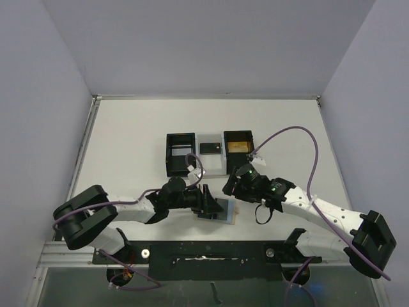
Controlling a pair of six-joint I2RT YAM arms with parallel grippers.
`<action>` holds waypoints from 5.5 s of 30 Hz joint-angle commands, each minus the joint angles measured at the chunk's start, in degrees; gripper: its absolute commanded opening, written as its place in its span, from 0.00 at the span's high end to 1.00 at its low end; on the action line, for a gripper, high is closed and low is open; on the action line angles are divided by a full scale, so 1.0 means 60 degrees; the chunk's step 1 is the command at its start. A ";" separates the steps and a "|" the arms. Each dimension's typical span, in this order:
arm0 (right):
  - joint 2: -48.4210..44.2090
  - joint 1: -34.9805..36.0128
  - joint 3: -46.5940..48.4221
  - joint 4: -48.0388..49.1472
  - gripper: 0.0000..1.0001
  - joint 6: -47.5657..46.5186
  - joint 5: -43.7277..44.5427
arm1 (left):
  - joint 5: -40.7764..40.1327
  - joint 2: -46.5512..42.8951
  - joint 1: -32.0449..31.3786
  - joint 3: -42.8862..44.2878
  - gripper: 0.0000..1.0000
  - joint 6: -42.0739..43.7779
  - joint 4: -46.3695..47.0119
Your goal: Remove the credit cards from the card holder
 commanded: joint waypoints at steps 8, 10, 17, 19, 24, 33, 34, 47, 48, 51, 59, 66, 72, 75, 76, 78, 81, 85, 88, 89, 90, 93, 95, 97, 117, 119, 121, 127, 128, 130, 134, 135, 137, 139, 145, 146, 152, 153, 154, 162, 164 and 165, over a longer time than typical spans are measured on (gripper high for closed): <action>0.0470 -0.0007 -0.1017 0.2816 0.61 0.0329 -0.1647 | -0.1425 -0.1330 0.0712 0.0073 0.54 0.0510 -0.2540; 0.0705 -0.0014 -0.1192 0.2949 0.61 0.0360 -0.1732 | -0.1323 -0.1011 0.0753 0.0338 0.57 0.0463 -0.2662; 0.1497 -0.0044 -0.1280 0.2228 0.65 0.0487 -0.1320 | -0.0610 0.0288 0.0683 0.1105 0.62 0.0420 -0.2445; 0.1571 -0.0049 -0.1386 0.2135 0.65 0.0481 -0.1277 | -0.0402 0.0591 0.0633 0.1227 0.64 0.0409 -0.2378; 0.1520 -0.0055 -0.1733 0.2332 0.65 0.0647 -0.1334 | -0.0117 0.1053 0.0549 0.1425 0.70 0.0306 -0.2271; 0.1534 -0.0066 -0.1928 0.2429 0.65 0.0711 -0.1355 | -0.0138 0.1304 0.0538 0.1584 0.70 0.0300 -0.2593; 0.1531 -0.0069 -0.1935 0.2430 0.65 0.0724 -0.1356 | -0.0145 0.1287 0.0529 0.1556 0.70 0.0289 -0.2574; 0.1368 -0.0228 -0.2464 0.2491 0.67 0.1103 -0.1314 | -0.0459 0.1727 0.0555 0.1458 0.74 -0.0439 -0.2714; 0.1362 -0.0264 -0.2550 0.2545 0.68 0.1124 -0.1367 | -0.0469 0.1760 0.0564 0.1433 0.75 -0.0481 -0.2710; 0.1288 -0.0334 -0.2740 0.2725 0.69 0.1148 -0.1453 | -0.0497 0.1742 0.0569 0.1341 0.76 -0.0587 -0.2618; 0.1256 -0.0399 -0.2881 0.2902 0.70 0.1125 -0.1581 | -0.1015 0.1420 0.0670 0.1080 0.71 -0.0821 -0.2626; 0.1398 -0.0432 -0.2861 0.2973 0.73 0.1029 -0.1620 | -0.1739 0.1915 0.0359 0.2116 0.69 0.0001 -0.4379; 0.1418 -0.0432 -0.2923 0.3183 0.75 0.0962 -0.1741 | -0.1667 0.1785 0.0284 0.1629 0.74 -0.0338 -0.3631; 0.1482 -0.0428 -0.2891 0.3191 0.76 0.0939 -0.1766 | -0.1337 0.1873 0.0291 0.1393 0.80 -0.0568 -0.2666; 0.1506 -0.0431 -0.2889 0.3223 0.77 0.0926 -0.1774 | -0.1188 0.1994 0.0287 0.1418 0.84 -0.0561 -0.2532; 0.1537 -0.0432 -0.2868 0.3271 0.77 0.0867 -0.1815 | -0.1054 0.2196 0.0291 0.1615 0.92 -0.0523 -0.2476; 0.1552 -0.0432 -0.2807 0.3232 0.78 0.0795 -0.1825 | -0.1001 0.2231 0.0291 0.1733 0.96 -0.0503 -0.2337; 0.1498 -0.0432 -0.2798 0.3185 0.78 0.0828 -0.1790 | -0.1194 0.1924 0.0291 0.1908 1.00 -0.0245 -0.2859; 0.1424 -0.0432 -0.2816 0.3149 0.77 0.0859 -0.1739 | -0.1405 0.1552 0.0304 0.1867 1.00 -0.0114 -0.3296; 0.1383 -0.0432 -0.2815 0.3155 0.77 0.0832 -0.1756 | -0.1432 0.1436 0.0315 0.1829 1.00 -0.0105 -0.3354; 0.1340 -0.0432 -0.2826 0.3236 0.77 0.0763 -0.1796 | -0.1477 0.1339 0.0312 0.1795 1.00 -0.0098 -0.3412; 0.1141 -0.0437 -0.2817 0.3475 0.76 0.0607 -0.1921 | -0.1565 0.1132 0.0318 0.1746 1.00 0.0000 -0.3591; 0.1019 -0.0432 -0.2788 0.3526 0.75 0.0527 -0.1981 | -0.1570 0.1094 0.0334 0.1746 1.00 0.0040 -0.3683; 0.0912 -0.0432 -0.2742 0.3453 0.74 0.0507 -0.1936 | -0.1587 0.1078 0.0330 0.1736 1.00 0.0057 -0.3724; 0.0639 -0.0449 -0.2424 0.3401 0.69 0.0132 -0.2035 | -0.1707 0.0256 0.0600 0.1316 1.00 0.0047 -0.3956; 0.0612 -0.0447 -0.2395 0.3425 0.69 0.0116 -0.2059 | -0.1779 0.0137 0.0615 0.1229 0.89 0.0015 -0.3942; 0.0571 -0.0447 -0.2404 0.3474 0.68 0.0123 -0.2071 | -0.1843 -0.0010 0.0625 0.1168 0.77 0.0014 -0.3935; 0.0537 -0.0450 -0.2474 0.3545 0.67 0.0183 -0.2152 | -0.1760 -0.0171 0.0713 0.1157 0.60 0.0011 -0.3914; 0.0537 -0.0447 -0.2496 0.3550 0.66 0.0209 -0.2148 | -0.1694 -0.0168 0.0728 0.1180 0.60 0.0002 -0.3885; 0.0512 -0.0447 -0.2560 0.3558 0.66 0.0289 -0.2125 | -0.1472 -0.0168 0.0790 0.1212 0.59 -0.0016 -0.3791; 0.0428 -0.0447 -0.2731 0.3573 0.66 0.0449 -0.2044 | -0.1140 -0.0195 0.0916 0.1260 0.58 -0.0113 -0.3759; 0.0408 -0.0454 -0.2776 0.3627 0.66 0.0462 -0.2065 | -0.1067 -0.0211 0.0935 0.1273 0.58 -0.0118 -0.3780; 0.0403 -0.0447 -0.2864 0.3726 0.66 0.0462 -0.2113 | -0.0976 -0.0206 0.0988 0.1316 0.59 -0.0075 -0.3885; 0.0417 -0.0447 -0.2908 0.3720 0.66 0.0507 -0.2123 | -0.0743 -0.0123 0.1008 0.1358 0.59 -0.0010 -0.3856; 0.0278 -0.0450 -0.3185 0.3695 0.66 0.0669 -0.2116 | -0.0273 0.0263 0.0984 0.1415 0.59 -0.0124 -0.3512; 0.0237 -0.0461 -0.3237 0.3714 0.66 0.0687 -0.2121 | -0.0254 0.0346 0.0954 0.1466 0.59 -0.0113 -0.3515; -0.0078 -0.0516 -0.3578 0.3955 0.66 0.0617 -0.2115 | -0.0412 0.0646 0.0862 0.1755 0.59 0.0104 -0.3965; -0.0141 -0.0530 -0.3634 0.3999 0.66 0.0604 -0.2114 | -0.0440 0.0703 0.0866 0.1802 0.59 0.0153 -0.3979; -0.0227 -0.0534 -0.3692 0.4019 0.66 0.0606 -0.2112 | -0.0399 0.0778 0.0861 0.1874 0.59 0.0192 -0.3950; -0.0501 -0.0747 -0.4024 0.4485 0.66 0.0503 -0.2381 | -0.0083 0.1570 0.0757 0.2024 0.59 -0.0243 -0.3401; -0.0427 -0.0842 -0.4059 0.4649 0.66 0.0450 -0.2556 | 0.0069 0.1710 0.0759 0.1883 0.61 -0.0482 -0.2946; -0.0364 -0.0875 -0.4060 0.4688 0.66 0.0426 -0.2625 | 0.0129 0.1774 0.0747 0.1892 0.61 -0.0541 -0.2902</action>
